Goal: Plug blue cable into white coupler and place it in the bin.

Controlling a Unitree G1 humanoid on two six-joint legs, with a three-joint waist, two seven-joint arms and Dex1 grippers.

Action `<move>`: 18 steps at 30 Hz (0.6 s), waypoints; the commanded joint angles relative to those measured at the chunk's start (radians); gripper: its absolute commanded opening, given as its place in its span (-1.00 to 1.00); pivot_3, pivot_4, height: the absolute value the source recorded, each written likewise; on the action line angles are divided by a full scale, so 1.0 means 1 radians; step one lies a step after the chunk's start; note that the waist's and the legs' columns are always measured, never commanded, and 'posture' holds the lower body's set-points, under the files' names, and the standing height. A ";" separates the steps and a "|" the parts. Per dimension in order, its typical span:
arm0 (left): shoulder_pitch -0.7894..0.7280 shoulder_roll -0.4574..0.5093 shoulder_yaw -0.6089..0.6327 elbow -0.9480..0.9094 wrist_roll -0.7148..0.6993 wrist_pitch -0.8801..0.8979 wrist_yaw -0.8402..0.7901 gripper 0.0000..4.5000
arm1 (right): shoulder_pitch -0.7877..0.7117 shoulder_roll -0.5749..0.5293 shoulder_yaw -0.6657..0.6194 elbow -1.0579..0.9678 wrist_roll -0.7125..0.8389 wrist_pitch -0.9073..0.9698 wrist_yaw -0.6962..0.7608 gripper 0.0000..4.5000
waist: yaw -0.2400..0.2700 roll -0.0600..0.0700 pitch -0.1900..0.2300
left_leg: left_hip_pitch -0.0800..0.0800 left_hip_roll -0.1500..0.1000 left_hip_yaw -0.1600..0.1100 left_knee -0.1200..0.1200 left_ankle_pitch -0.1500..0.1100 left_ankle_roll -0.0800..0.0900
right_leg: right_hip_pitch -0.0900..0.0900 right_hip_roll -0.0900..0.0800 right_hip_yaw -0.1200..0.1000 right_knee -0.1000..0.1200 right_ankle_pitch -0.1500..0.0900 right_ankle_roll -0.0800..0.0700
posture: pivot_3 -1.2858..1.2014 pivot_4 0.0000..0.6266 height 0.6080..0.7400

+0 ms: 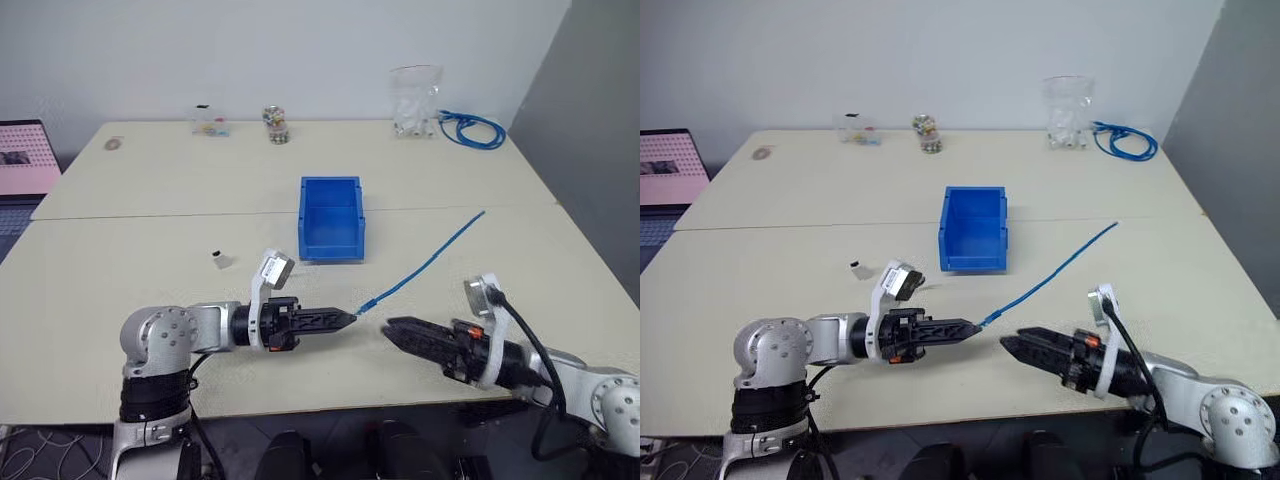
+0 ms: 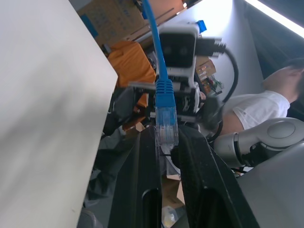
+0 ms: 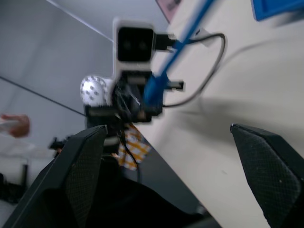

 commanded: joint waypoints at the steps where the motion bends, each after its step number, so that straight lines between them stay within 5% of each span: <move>1: 0.018 -0.005 0.041 -0.027 -0.099 0.023 0.082 -0.90 | -0.033 -0.017 0.045 -0.006 0.166 -0.072 -0.091 0.96 | 0.006 0.000 0.000 | 0.000 0.000 0.000 0.000 0.000 0.000 | 0.000 0.000 0.000 0.000 0.000 0.000 | 0.03 -0.52 1.00; 7: 0.025 0.001 0.040 -0.018 -0.195 0.023 0.164 -0.90 | -0.051 -0.034 0.111 -0.012 0.210 -0.115 -0.131 0.96 | 0.009 0.000 0.000 | -0.001 -0.001 0.000 0.000 0.000 0.000 | 0.000 -0.001 0.000 -0.001 0.000 0.000 | 0.03 -0.52 1.00; 18: 0.035 0.010 0.035 -0.018 -0.276 0.011 0.243 -0.90 | -0.081 -0.058 0.142 0.018 0.193 -0.139 -0.118 0.01 | 0.009 -0.001 0.000 | -0.001 -0.001 0.000 0.000 0.000 0.000 | 0.000 -0.001 0.000 -0.001 0.000 0.000 | 0.03 -0.52 1.00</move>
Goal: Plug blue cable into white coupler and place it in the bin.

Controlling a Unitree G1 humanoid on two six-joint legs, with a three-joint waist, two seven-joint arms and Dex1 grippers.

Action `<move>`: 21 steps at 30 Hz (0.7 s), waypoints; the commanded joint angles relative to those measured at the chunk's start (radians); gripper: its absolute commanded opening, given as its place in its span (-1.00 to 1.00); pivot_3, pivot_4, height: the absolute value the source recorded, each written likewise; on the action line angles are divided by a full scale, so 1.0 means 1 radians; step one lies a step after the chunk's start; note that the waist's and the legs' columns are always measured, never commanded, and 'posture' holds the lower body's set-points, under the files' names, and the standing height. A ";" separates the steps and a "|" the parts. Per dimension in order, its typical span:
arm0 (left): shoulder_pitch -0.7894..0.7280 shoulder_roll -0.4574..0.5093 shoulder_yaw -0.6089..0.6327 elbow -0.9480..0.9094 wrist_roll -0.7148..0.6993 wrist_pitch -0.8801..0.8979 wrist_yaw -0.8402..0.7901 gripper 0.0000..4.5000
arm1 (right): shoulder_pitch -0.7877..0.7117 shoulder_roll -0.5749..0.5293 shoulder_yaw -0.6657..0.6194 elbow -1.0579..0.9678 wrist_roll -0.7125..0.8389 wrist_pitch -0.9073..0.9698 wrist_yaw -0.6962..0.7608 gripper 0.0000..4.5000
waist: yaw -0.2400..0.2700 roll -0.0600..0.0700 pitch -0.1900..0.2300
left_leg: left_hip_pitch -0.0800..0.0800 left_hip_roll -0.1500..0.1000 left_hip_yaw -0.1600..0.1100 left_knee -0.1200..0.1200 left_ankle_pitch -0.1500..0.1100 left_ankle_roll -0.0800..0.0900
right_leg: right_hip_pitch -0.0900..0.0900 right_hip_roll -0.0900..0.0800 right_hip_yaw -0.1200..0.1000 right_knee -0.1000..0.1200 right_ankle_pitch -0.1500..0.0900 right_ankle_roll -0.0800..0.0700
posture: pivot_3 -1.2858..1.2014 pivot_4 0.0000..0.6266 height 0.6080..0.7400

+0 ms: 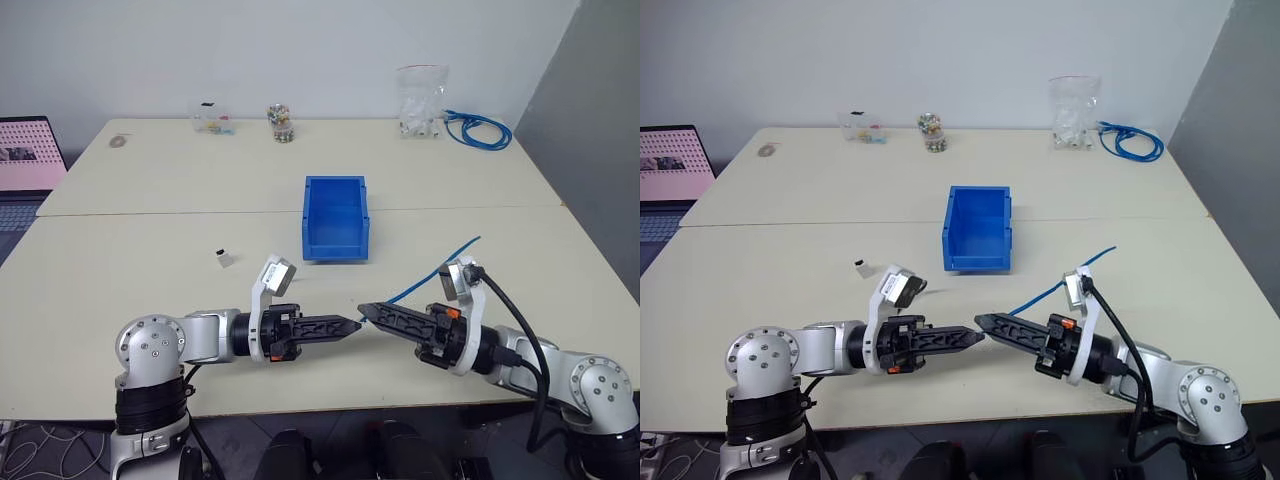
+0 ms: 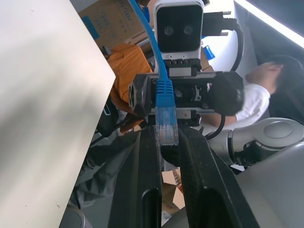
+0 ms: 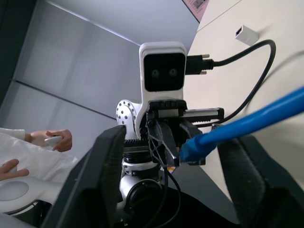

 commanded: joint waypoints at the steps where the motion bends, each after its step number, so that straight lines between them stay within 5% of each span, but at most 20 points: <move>1: 0.009 0.011 0.003 -0.012 -0.053 -0.010 0.021 -0.90 | -0.017 -0.015 -0.003 -0.003 0.013 -0.019 0.015 -0.14 | 0.000 0.000 0.000 | 0.000 0.000 0.000 0.000 0.000 0.000 | 0.000 0.000 0.000 0.000 0.000 0.000 | 0.03 -0.52 1.00; 9: 0.012 0.025 -0.007 -0.001 -0.089 -0.043 0.058 -0.90 | -0.010 -0.019 0.009 0.003 0.011 -0.021 0.016 -0.93 | 0.000 0.000 0.000 | 0.000 0.000 0.000 0.000 0.000 0.000 | 0.000 0.000 0.000 0.000 0.000 0.000 | 0.03 -0.52 1.00; 15: 0.016 0.033 -0.020 -0.006 -0.098 -0.079 0.069 -0.90 | -0.032 -0.025 0.019 0.013 0.001 -0.022 0.014 -0.97 | 0.000 0.000 0.000 | 0.000 0.000 0.000 0.000 0.000 0.000 | 0.000 0.000 0.000 -0.001 0.000 0.000 | 0.03 -0.52 1.00; 21: 0.044 0.120 -0.018 -0.028 -0.133 -0.081 0.016 -0.34 | -0.082 -0.033 0.000 0.062 -0.013 -0.022 0.029 -0.97 | -0.002 0.000 0.001 | 0.000 0.000 0.000 -0.001 0.000 0.000 | -0.001 0.000 0.000 -0.001 0.000 0.000 | 0.03 -0.52 1.00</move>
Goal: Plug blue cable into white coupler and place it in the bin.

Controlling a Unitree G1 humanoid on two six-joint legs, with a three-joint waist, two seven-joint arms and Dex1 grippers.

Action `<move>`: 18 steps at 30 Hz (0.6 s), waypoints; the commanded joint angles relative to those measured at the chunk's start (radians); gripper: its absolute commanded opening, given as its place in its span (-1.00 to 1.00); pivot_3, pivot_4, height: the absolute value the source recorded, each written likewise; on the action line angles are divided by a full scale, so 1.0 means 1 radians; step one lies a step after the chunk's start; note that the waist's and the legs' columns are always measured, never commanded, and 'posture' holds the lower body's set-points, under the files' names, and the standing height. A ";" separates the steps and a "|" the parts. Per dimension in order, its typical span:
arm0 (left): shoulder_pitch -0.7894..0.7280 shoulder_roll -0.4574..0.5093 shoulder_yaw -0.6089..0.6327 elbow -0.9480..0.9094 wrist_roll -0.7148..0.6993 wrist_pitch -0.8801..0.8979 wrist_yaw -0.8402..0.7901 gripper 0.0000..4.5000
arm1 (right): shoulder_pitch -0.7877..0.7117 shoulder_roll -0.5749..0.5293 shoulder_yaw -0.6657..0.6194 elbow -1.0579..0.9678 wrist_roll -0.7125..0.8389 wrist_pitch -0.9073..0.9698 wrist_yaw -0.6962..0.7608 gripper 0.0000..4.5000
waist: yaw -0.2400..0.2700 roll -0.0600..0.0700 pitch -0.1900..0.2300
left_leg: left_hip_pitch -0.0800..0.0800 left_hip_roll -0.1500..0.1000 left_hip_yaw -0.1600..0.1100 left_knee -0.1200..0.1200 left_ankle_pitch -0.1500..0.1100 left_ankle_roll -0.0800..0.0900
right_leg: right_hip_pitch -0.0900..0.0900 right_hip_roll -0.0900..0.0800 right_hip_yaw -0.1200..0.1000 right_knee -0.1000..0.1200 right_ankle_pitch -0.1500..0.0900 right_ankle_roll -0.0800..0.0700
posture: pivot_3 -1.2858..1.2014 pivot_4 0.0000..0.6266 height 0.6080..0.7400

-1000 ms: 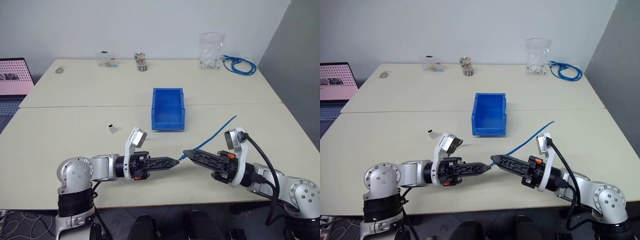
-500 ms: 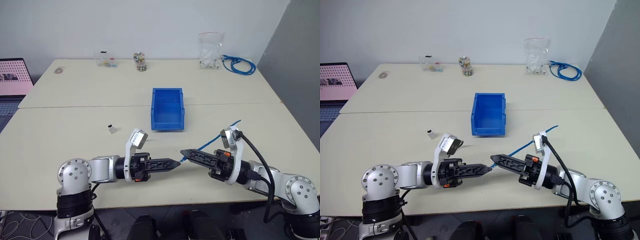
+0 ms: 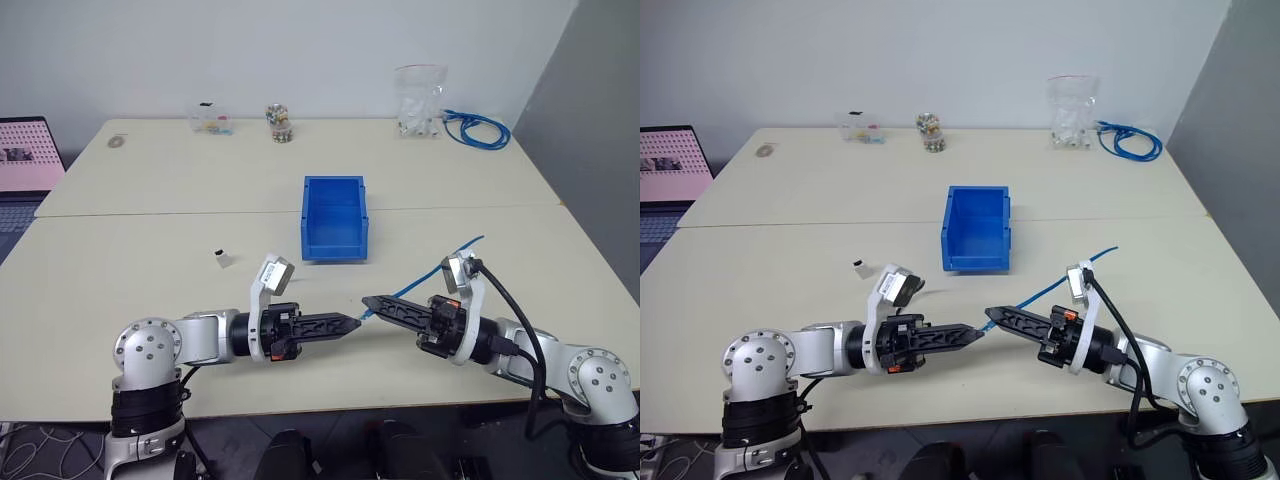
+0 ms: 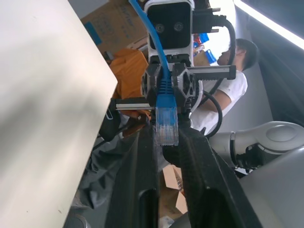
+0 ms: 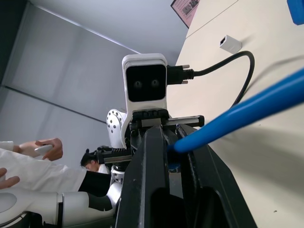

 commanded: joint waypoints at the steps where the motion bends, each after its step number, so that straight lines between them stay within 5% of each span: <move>1: 0.029 0.086 0.012 -0.038 -0.055 -0.007 -0.055 -0.22 | -0.037 -0.019 -0.028 0.024 -0.001 0.001 0.036 -0.97 | -0.001 0.000 0.000 | 0.000 0.000 0.000 0.000 0.000 0.000 | 0.000 0.000 0.000 0.000 0.000 0.000 | 0.03 -0.52 1.00; 5: 0.123 0.212 0.056 -0.100 -0.063 -0.032 -0.102 0.12 | -0.058 -0.046 -0.045 0.075 -0.029 0.023 0.085 -0.97 | -0.001 0.000 0.001 | 0.000 0.000 0.001 -0.001 0.000 0.000 | -0.001 0.000 0.001 -0.001 0.000 0.000 | 0.03 -0.52 1.00; 10: 0.317 0.313 0.029 -0.285 0.271 -0.336 -0.037 0.61 | -0.102 -0.041 -0.042 0.138 -0.115 0.041 0.152 -0.97 | 0.000 0.001 0.002 | 0.000 0.000 0.001 -0.002 0.000 0.000 | -0.001 -0.005 0.001 -0.002 0.000 -0.001 | 0.03 -0.52 1.00; 15: 0.359 0.141 -0.106 -0.358 0.726 -0.643 0.405 1.00 | -0.143 -0.009 -0.039 0.189 -0.186 0.045 0.187 -0.97 | 0.016 0.002 0.003 | -0.001 -0.001 0.001 -0.001 0.000 0.000 | -0.001 -0.008 0.001 -0.003 0.000 0.000 | 0.03 -0.52 1.00; 18: 0.325 -0.003 -0.203 -0.302 1.016 -0.812 0.696 1.00 | -0.170 0.017 -0.037 0.217 -0.226 0.049 0.197 -0.97 | 0.028 0.000 0.004 | -0.002 -0.002 0.002 -0.001 0.000 0.000 | 0.000 -0.009 0.001 -0.005 0.002 0.002 | 0.03 -0.52 1.00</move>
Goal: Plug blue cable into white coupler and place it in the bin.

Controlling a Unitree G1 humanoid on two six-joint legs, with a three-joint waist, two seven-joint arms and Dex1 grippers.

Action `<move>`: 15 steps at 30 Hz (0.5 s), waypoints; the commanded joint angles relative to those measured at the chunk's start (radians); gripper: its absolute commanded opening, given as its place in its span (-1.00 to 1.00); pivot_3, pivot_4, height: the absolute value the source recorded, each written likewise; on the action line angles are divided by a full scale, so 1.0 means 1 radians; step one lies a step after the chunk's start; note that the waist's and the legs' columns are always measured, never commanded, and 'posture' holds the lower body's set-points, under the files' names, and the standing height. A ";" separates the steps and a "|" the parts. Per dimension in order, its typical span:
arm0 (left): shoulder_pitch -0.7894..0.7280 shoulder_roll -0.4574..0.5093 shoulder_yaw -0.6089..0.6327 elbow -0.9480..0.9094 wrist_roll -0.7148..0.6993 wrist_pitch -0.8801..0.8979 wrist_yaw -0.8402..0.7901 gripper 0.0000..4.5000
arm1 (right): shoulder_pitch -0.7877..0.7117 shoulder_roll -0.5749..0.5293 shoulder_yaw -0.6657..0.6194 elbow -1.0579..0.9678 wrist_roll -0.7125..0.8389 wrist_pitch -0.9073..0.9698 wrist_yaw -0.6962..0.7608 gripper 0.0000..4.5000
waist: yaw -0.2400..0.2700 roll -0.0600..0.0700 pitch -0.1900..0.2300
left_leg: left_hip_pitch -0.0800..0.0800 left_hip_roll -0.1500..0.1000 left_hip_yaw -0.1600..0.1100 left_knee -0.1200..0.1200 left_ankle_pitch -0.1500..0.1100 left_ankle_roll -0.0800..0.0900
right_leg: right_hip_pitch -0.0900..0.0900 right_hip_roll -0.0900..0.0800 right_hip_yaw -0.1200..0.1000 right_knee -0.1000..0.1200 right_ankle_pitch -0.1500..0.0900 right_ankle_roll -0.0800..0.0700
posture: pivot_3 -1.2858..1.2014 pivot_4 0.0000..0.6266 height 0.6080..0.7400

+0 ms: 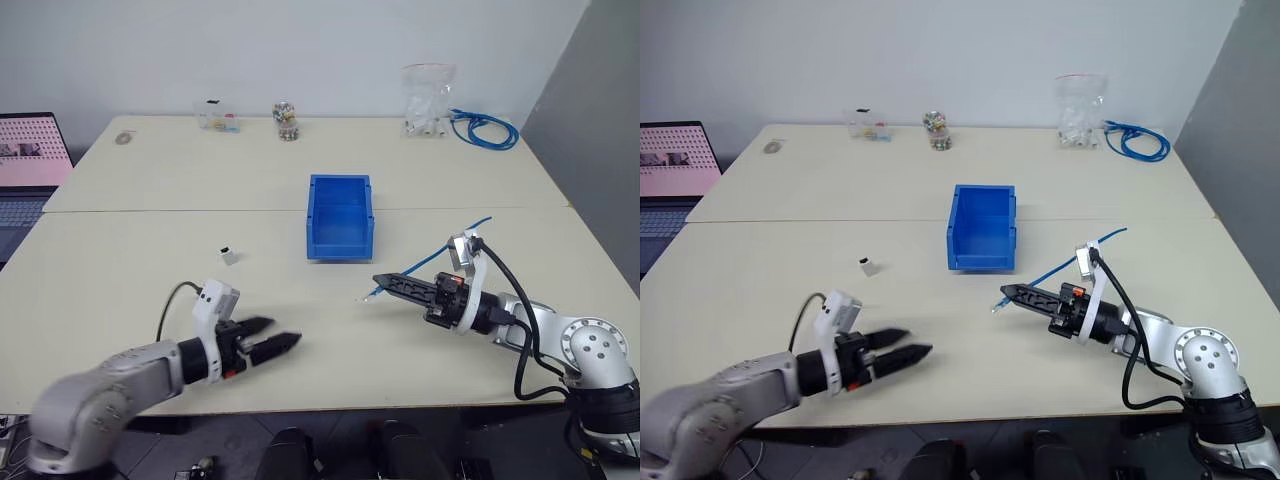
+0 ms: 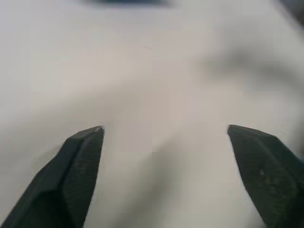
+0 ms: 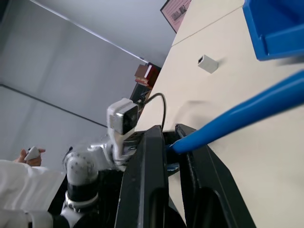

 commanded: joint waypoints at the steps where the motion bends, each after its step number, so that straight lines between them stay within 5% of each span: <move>1: -0.065 -0.203 -0.085 0.063 0.384 -0.244 0.441 1.00 | -0.048 0.033 -0.015 0.016 -0.043 0.008 0.027 -0.97 | 0.005 -0.001 0.001 | -0.001 0.000 0.000 0.000 0.000 0.000 | 0.000 0.000 0.000 -0.001 0.000 0.000 | 0.03 -0.52 1.00; 5: -0.157 -0.393 -0.097 0.239 0.522 -0.352 0.630 1.00 | -0.078 0.050 -0.023 0.034 -0.065 0.030 0.036 -0.97 | 0.010 -0.003 0.002 | -0.005 0.000 -0.001 0.001 0.000 0.000 | 0.000 -0.001 -0.001 -0.004 0.003 0.002 | 0.03 -0.52 1.00; 15: -0.360 -0.441 -0.012 0.608 0.568 -0.561 0.633 1.00 | -0.088 0.053 -0.064 0.038 -0.085 0.055 0.031 -0.97 | 0.008 -0.004 0.002 | -0.010 -0.001 -0.001 0.001 0.000 0.000 | -0.001 0.000 -0.003 -0.009 0.007 0.000 | 0.03 -0.52 1.00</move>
